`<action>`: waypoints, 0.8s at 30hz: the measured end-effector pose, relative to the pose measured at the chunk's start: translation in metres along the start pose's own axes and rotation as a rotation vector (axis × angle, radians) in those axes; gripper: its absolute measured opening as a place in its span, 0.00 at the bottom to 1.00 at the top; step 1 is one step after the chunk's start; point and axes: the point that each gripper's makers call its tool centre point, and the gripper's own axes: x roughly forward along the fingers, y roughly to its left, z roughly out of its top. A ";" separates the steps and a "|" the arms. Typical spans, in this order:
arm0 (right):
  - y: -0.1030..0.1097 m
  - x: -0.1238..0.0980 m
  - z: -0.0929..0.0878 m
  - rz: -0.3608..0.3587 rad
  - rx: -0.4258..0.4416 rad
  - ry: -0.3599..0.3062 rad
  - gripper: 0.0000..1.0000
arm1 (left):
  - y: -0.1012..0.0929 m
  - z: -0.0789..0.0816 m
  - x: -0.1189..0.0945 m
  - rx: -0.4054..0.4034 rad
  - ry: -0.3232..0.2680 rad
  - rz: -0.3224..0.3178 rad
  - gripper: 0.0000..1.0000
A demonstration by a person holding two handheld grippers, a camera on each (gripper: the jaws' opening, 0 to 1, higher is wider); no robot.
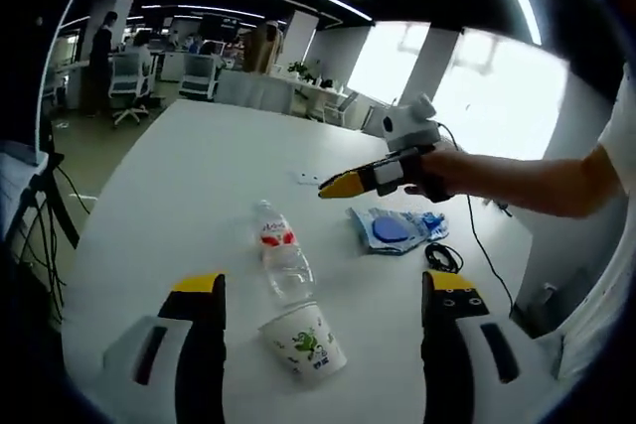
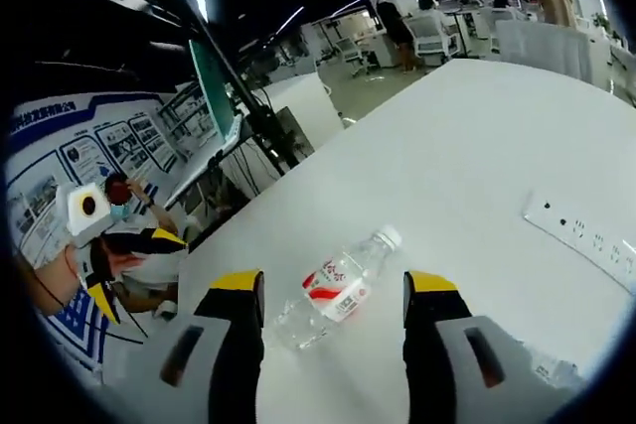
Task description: Arrange the tabletop items into an orderly group along one side of the table until the central work area is clear of visible clutter.
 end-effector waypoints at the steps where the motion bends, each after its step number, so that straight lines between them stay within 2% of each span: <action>1: -0.001 0.004 0.001 0.005 0.016 0.002 0.54 | 0.001 0.000 0.000 -0.003 -0.003 -0.002 0.83; 7: -0.011 0.028 0.001 0.028 0.106 0.012 0.55 | 0.008 -0.002 0.003 -0.019 -0.008 -0.007 0.83; 15: -0.030 0.049 -0.003 0.033 0.209 0.041 0.51 | 0.016 0.005 0.008 -0.040 -0.042 -0.020 0.83; 21: -0.037 0.063 -0.003 0.081 0.381 0.041 0.49 | 0.022 0.006 0.013 -0.045 -0.057 -0.026 0.82; 24: -0.041 0.068 -0.005 0.092 0.396 0.054 0.46 | 0.025 0.006 0.015 -0.056 -0.063 -0.032 0.82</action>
